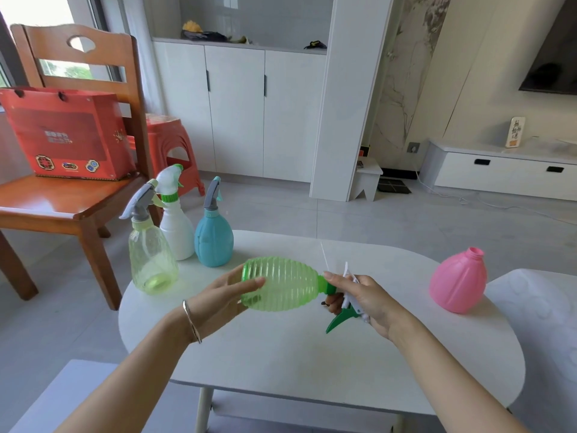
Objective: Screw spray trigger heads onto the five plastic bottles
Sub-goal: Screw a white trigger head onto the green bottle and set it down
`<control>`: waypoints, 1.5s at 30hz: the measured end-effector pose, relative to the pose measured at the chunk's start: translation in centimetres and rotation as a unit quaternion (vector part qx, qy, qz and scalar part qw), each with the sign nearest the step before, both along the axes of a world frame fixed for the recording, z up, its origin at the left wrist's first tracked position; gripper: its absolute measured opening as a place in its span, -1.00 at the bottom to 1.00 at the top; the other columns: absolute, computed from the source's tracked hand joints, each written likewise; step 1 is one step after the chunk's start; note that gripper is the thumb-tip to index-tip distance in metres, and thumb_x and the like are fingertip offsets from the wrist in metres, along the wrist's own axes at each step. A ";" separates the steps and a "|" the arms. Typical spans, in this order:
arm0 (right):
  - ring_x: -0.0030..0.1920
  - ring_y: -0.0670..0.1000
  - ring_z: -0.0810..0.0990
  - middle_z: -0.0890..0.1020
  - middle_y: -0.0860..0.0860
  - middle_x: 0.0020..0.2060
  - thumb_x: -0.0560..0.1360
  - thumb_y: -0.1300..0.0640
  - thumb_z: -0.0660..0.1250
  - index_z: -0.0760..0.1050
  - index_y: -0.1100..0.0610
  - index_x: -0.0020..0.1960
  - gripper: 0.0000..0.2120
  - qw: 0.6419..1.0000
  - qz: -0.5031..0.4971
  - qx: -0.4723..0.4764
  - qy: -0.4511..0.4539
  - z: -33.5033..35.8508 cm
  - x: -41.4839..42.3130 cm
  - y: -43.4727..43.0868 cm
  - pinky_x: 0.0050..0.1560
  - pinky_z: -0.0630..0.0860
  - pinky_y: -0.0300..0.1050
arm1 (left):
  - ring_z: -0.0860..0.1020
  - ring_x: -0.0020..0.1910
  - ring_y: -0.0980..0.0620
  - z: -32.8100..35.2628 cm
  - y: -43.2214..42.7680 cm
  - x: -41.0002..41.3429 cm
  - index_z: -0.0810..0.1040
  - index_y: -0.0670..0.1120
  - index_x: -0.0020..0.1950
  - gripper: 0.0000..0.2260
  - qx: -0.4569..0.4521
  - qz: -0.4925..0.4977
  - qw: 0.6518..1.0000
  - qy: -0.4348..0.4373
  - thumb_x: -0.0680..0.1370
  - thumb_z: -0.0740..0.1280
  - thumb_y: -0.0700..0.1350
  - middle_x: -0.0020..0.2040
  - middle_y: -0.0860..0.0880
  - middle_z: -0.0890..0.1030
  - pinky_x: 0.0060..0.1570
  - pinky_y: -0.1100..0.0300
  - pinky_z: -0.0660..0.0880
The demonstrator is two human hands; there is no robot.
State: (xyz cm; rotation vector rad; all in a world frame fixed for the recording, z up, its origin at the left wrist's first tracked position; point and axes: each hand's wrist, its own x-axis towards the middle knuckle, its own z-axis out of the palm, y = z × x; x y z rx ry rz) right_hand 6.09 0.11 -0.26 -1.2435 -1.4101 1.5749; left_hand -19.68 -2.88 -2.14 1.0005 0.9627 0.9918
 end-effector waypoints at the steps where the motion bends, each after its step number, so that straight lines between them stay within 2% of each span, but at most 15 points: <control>1: -0.34 0.09 0.61 0.64 0.12 -0.36 0.40 -0.01 0.42 0.56 0.19 -0.23 -0.75 1.000 0.005 0.001 -0.005 0.0 -0.2 0.0 -0.32 0.54 -0.20 | 0.64 0.06 0.02 0.0 0.0 0.3 0.50 -0.07 0.25 -0.29 -0.020 -0.003 1.000 -0.017 0.20 0.54 0.22 0.12 -0.09 0.65 -0.04 0.18 0.59; 4: -0.42 0.02 0.58 0.63 0.07 -0.39 0.37 -0.05 0.43 0.58 0.17 -0.22 -0.74 1.000 0.008 0.003 -0.024 -0.1 -0.6 -0.2 -0.32 0.51 -0.22 | 0.60 0.11 -0.01 -0.1 -0.1 1.6 0.44 0.08 0.26 -0.37 -0.065 0.024 0.998 0.001 0.27 0.27 0.36 0.21 -0.07 0.58 -0.04 0.08 0.57; 8: -0.41 -0.01 0.53 0.60 0.03 -0.41 0.28 -0.20 0.40 0.59 0.14 -0.23 -0.61 0.997 0.050 -0.010 -0.062 -0.1 -0.7 -0.5 -0.23 0.43 -0.22 | 0.45 0.30 -0.07 0.3 0.1 1.1 0.40 0.28 0.27 -0.49 0.018 0.068 0.997 0.016 0.33 0.36 0.20 0.34 -0.06 0.42 0.21 -0.05 0.48; 12: -0.42 -0.02 0.53 0.59 0.04 -0.41 0.34 -0.15 0.39 0.57 0.18 -0.20 -0.63 0.998 0.043 -0.020 -0.039 -0.3 -0.9 -0.4 -0.32 0.46 -0.27 | 0.63 0.01 0.06 -0.1 0.1 0.1 0.52 0.02 0.19 -0.32 -0.018 0.019 0.999 -0.048 0.14 0.59 0.18 0.06 -0.02 0.64 -0.05 0.15 0.58; 16: -0.44 -0.03 0.52 0.57 0.05 -0.40 0.44 -0.09 0.36 0.56 0.22 -0.15 -0.67 0.998 0.027 -0.026 -0.041 -0.4 -0.7 0.0 -0.35 0.46 -0.29 | 0.50 0.20 0.03 -0.5 0.0 1.3 0.39 0.31 0.22 -0.47 -0.063 0.021 0.998 0.021 0.28 0.24 0.40 0.28 0.02 0.46 -0.01 0.06 0.57; 18: -0.45 -0.04 0.52 0.57 0.03 -0.43 0.44 -0.09 0.36 0.57 0.18 -0.19 -0.69 0.997 0.037 -0.038 -0.049 -0.4 -0.8 -0.1 -0.38 0.45 -0.33 | 0.45 0.28 -0.02 0.2 0.2 1.1 0.36 0.40 0.23 -0.48 -0.013 0.034 0.999 0.032 0.28 0.30 0.34 0.36 0.01 0.36 -0.05 0.12 0.59; 22: -0.45 -0.06 0.52 0.58 0.00 -0.44 0.42 -0.13 0.36 0.59 0.13 -0.21 -0.69 0.997 0.036 -0.053 -0.053 -0.7 -0.9 -0.1 -0.46 0.39 -0.36 | 0.56 0.19 -0.01 0.4 0.2 -0.2 0.43 0.20 0.29 -0.29 -0.002 0.017 0.999 -0.039 0.18 0.58 0.15 0.28 -0.05 0.49 0.03 0.11 0.57; 24: -0.44 -0.06 0.52 0.57 0.01 -0.43 0.39 -0.16 0.38 0.59 0.14 -0.20 -0.66 0.997 0.035 -0.053 -0.047 -0.7 -0.9 0.0 -0.43 0.41 -0.33 | 0.58 0.14 0.00 0.1 0.0 0.3 0.45 0.12 0.24 -0.33 -0.033 0.005 0.999 -0.023 0.19 0.51 0.29 0.23 -0.04 0.53 0.06 0.08 0.56; 27: -0.45 -0.06 0.53 0.57 0.01 -0.44 0.27 -0.23 0.39 0.60 0.15 -0.20 -0.57 0.996 0.032 -0.053 -0.070 -0.6 -0.9 0.0 -0.55 0.34 -0.28 | 0.46 0.27 -0.10 0.0 -0.2 1.4 0.32 0.35 0.24 -0.44 -0.081 0.025 0.996 0.037 0.26 0.26 0.38 0.31 -0.02 0.40 -0.01 -0.01 0.59; 30: -0.49 -0.10 0.47 0.58 -0.05 -0.47 0.30 -0.34 0.32 0.66 0.09 -0.19 -0.51 0.987 0.045 -0.082 -0.133 -0.5 -0.7 -0.2 -0.64 0.08 -0.33 | 0.50 0.21 -0.14 0.3 -0.1 1.3 0.38 0.37 0.19 -0.48 -0.031 0.036 0.997 0.054 0.24 0.35 0.29 0.28 -0.08 0.42 -0.16 0.04 0.62; 33: -0.50 -0.07 0.38 0.61 -0.02 -0.44 0.32 -0.40 0.25 0.67 0.06 -0.22 -0.46 0.984 0.056 -0.085 -0.144 -0.3 -0.8 -0.1 -0.60 0.10 -0.33 | 0.53 0.18 -0.14 -0.1 0.0 1.3 0.45 0.24 0.19 -0.49 -0.038 0.063 0.997 0.039 0.25 0.38 0.24 0.26 -0.12 0.46 -0.20 0.05 0.62; 35: -0.43 -0.02 0.48 0.61 0.02 -0.39 0.33 -0.40 0.24 0.65 0.06 -0.14 -0.46 0.989 0.073 -0.100 -0.079 0.0 -0.8 0.2 -0.52 0.26 -0.27 | 0.57 0.13 -0.15 -0.5 0.1 1.4 0.45 0.13 0.21 -0.47 -0.085 0.080 0.993 0.017 0.27 0.37 0.23 0.24 -0.13 0.50 -0.22 0.05 0.62; 38: -0.17 0.12 0.65 0.65 0.16 -0.21 0.43 -0.35 0.11 0.60 0.19 0.09 -0.34 0.973 0.120 -0.161 0.115 0.8 -0.3 0.8 -0.18 0.60 -0.05 | 0.64 -0.02 -0.16 -0.8 0.3 1.0 0.46 0.01 0.20 -0.44 -0.158 0.095 0.982 -0.032 0.28 0.37 0.24 0.17 -0.18 0.57 -0.27 0.06 0.63; 41: 0.00 0.19 0.65 0.66 0.25 -0.01 0.43 -0.33 0.07 0.63 0.15 0.12 -0.34 0.956 0.153 -0.151 0.200 1.4 0.3 1.3 0.02 0.60 0.09 | 0.67 -0.14 -0.16 -0.7 0.3 0.6 0.49 -0.01 0.17 -0.46 -0.196 0.111 0.971 -0.079 0.30 0.37 0.25 0.13 -0.23 0.61 -0.32 0.08 0.63; 45: -0.06 0.13 0.64 0.65 0.20 -0.05 0.41 -0.34 0.21 0.58 0.11 0.16 -0.40 0.962 0.154 -0.098 0.204 1.8 0.0 1.6 -0.08 0.60 0.04 | 0.66 -0.12 -0.20 -0.5 0.2 0.9 0.51 -0.06 0.17 -0.40 -0.205 0.106 0.966 -0.120 0.25 0.40 0.25 0.10 -0.25 0.62 -0.31 0.08 0.63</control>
